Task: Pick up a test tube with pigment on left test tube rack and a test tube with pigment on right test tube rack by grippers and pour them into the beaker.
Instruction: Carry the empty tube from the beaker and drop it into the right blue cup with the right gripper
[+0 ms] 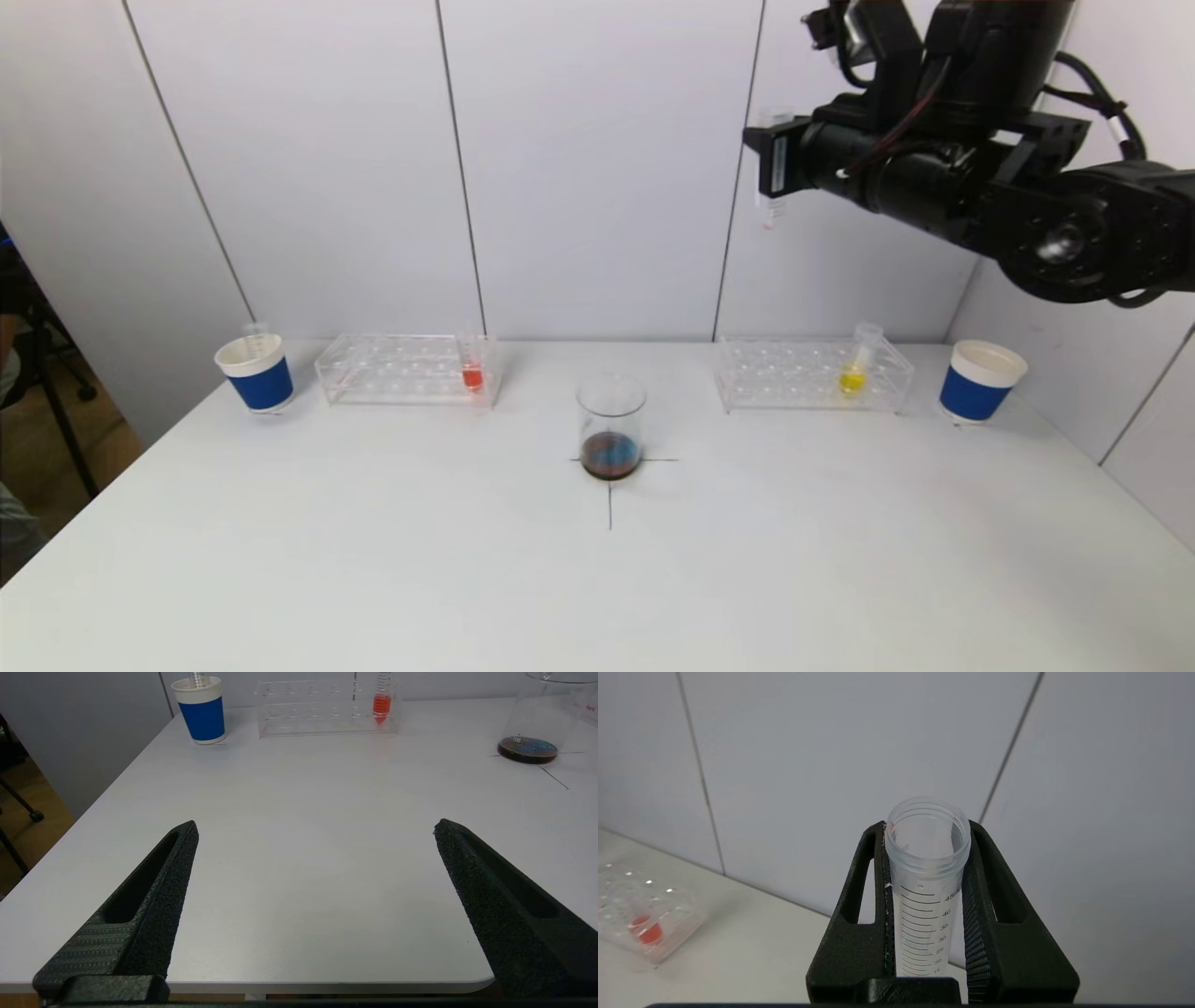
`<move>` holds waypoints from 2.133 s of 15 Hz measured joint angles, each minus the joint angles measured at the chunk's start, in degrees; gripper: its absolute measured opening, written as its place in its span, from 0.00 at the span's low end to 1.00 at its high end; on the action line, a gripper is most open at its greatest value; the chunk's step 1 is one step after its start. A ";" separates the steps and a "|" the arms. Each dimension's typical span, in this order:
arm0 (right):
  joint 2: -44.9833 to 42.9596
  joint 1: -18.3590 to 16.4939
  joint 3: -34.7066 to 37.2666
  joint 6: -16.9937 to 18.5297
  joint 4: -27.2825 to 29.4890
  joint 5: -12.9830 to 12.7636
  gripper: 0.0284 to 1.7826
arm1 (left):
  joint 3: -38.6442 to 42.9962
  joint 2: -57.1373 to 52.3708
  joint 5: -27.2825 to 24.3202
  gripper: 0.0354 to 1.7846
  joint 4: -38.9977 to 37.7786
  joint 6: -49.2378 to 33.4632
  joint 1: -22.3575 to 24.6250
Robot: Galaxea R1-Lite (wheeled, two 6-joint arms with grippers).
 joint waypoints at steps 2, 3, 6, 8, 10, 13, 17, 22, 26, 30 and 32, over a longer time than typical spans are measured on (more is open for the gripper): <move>-1.19 -3.83 -1.61 0.57 1.95 -0.68 0.25 | 0.00 0.00 0.00 0.99 -0.02 0.04 0.00; -1.61 -5.92 -2.18 1.23 2.71 -0.83 0.25 | 0.00 0.00 0.00 0.99 0.00 0.01 0.00; -2.33 -11.86 -3.40 3.13 5.97 -1.02 0.25 | 0.00 0.00 -0.02 0.99 -0.02 0.01 0.00; -2.40 -15.36 -3.86 4.16 6.28 -0.99 0.25 | 0.00 0.00 0.00 0.99 -0.02 0.01 0.00; -2.29 -18.82 -3.91 4.99 6.45 -0.99 0.25 | 0.00 0.00 0.00 0.99 -0.02 0.01 0.00; -1.94 -23.26 -3.56 6.39 7.85 -0.88 0.25 | 0.00 0.00 0.00 0.99 -0.02 0.00 0.00; -0.94 -28.42 -1.69 8.92 7.94 -0.05 0.25 | 0.00 0.00 0.00 0.99 -0.02 0.01 0.00; 1.95 -32.71 1.60 9.56 7.02 0.48 0.25 | 0.00 0.00 0.00 0.99 -0.02 0.00 0.00; 3.77 -33.80 5.01 9.67 6.29 3.10 0.25 | 0.00 0.00 0.00 0.99 0.00 0.01 0.00; 6.80 -33.93 8.09 9.47 -0.74 3.08 0.25 | 0.00 0.00 0.00 0.99 0.00 0.01 0.00; 8.51 -33.95 8.81 9.55 -1.93 3.08 0.25 | 0.00 0.00 0.00 0.99 -0.02 0.01 0.00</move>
